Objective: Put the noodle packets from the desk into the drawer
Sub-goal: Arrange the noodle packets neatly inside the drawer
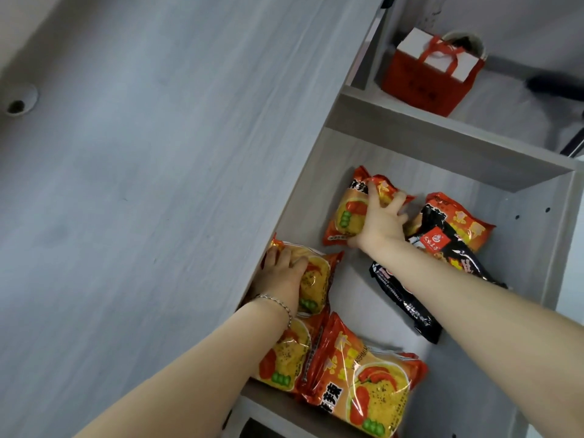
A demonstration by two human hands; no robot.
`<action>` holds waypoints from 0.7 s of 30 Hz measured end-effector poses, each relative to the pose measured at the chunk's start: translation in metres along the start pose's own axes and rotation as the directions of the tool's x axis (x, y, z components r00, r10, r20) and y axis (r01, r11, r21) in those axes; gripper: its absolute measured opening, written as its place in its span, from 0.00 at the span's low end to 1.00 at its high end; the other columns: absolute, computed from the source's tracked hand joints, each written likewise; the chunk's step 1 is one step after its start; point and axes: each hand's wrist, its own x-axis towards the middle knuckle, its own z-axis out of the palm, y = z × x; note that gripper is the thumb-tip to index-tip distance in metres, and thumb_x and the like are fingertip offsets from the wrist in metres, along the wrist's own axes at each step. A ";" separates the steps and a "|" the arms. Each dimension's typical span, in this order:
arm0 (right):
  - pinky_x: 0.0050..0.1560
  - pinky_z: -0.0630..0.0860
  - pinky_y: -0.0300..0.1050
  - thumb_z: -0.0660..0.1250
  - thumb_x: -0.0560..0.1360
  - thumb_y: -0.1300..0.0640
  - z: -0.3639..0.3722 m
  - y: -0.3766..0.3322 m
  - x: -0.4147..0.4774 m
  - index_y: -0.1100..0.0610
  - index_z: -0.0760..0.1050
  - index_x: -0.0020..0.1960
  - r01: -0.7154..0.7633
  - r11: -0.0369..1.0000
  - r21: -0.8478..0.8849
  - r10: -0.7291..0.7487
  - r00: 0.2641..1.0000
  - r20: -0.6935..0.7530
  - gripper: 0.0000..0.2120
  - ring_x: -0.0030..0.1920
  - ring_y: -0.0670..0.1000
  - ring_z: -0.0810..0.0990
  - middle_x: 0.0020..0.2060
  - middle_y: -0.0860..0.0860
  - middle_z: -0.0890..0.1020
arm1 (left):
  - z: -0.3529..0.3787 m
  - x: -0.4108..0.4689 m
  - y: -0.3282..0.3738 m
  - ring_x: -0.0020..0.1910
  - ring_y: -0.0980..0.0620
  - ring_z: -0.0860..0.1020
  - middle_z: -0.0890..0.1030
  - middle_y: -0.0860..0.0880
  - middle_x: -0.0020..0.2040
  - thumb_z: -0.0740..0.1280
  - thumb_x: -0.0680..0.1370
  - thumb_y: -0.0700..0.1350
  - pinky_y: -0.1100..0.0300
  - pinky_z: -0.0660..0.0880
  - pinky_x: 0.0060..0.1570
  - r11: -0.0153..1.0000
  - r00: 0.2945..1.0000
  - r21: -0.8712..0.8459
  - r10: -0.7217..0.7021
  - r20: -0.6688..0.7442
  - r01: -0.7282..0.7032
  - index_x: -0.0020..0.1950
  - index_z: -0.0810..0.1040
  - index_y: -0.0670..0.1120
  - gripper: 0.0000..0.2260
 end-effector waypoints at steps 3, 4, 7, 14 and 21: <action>0.64 0.68 0.56 0.79 0.58 0.57 -0.006 0.005 -0.003 0.43 0.49 0.73 0.060 0.989 0.135 -0.065 0.997 0.034 0.54 0.69 0.65 0.59 0.72 0.58 0.48 | -0.006 0.001 0.004 0.72 0.45 0.61 0.61 0.47 0.74 0.65 0.75 0.44 0.51 0.64 0.70 0.988 0.993 -0.157 -0.006 -0.115 -0.012 0.72 0.60 0.52 0.27; 0.65 0.68 0.53 0.79 0.58 0.57 -0.008 0.008 -0.004 0.44 0.52 0.72 0.088 0.975 0.203 -0.097 0.995 0.033 0.52 0.69 0.63 0.62 0.71 0.58 0.52 | -0.010 0.001 0.006 0.66 0.47 0.69 0.67 0.47 0.70 0.64 0.76 0.44 0.53 0.71 0.64 0.950 0.984 -0.313 -0.040 -0.172 -0.016 0.71 0.62 0.52 0.25; 0.63 0.67 0.41 0.78 0.60 0.57 -0.018 0.017 -0.011 0.50 0.63 0.69 0.172 0.903 0.393 -0.211 0.976 0.056 0.42 0.62 0.56 0.71 0.65 0.56 0.65 | -0.026 0.003 0.017 0.50 0.54 0.77 0.77 0.53 0.56 0.65 0.75 0.53 0.61 0.75 0.49 0.542 0.973 -0.839 -0.216 -0.082 0.050 0.73 0.57 0.51 0.29; 0.58 0.76 0.39 0.76 0.64 0.61 -0.024 0.039 -0.059 0.43 0.72 0.59 0.365 0.751 0.550 -0.537 0.823 0.187 0.28 0.59 0.47 0.76 0.59 0.48 0.72 | -0.044 0.016 0.025 0.47 0.43 0.81 0.83 0.41 0.48 0.72 0.69 0.55 0.48 0.76 0.56 -0.178 0.856 -0.884 -0.228 0.464 0.432 0.56 0.77 0.41 0.23; 0.57 0.78 0.52 0.76 0.57 0.42 -0.014 0.034 -0.069 0.51 0.65 0.67 -0.181 0.519 0.835 -0.210 0.921 0.329 0.41 0.52 0.50 0.81 0.54 0.50 0.79 | -0.022 -0.006 0.026 0.49 0.41 0.81 0.81 0.41 0.52 0.75 0.67 0.42 0.44 0.78 0.54 -0.362 0.903 -0.909 -0.288 0.320 0.207 0.58 0.74 0.42 0.22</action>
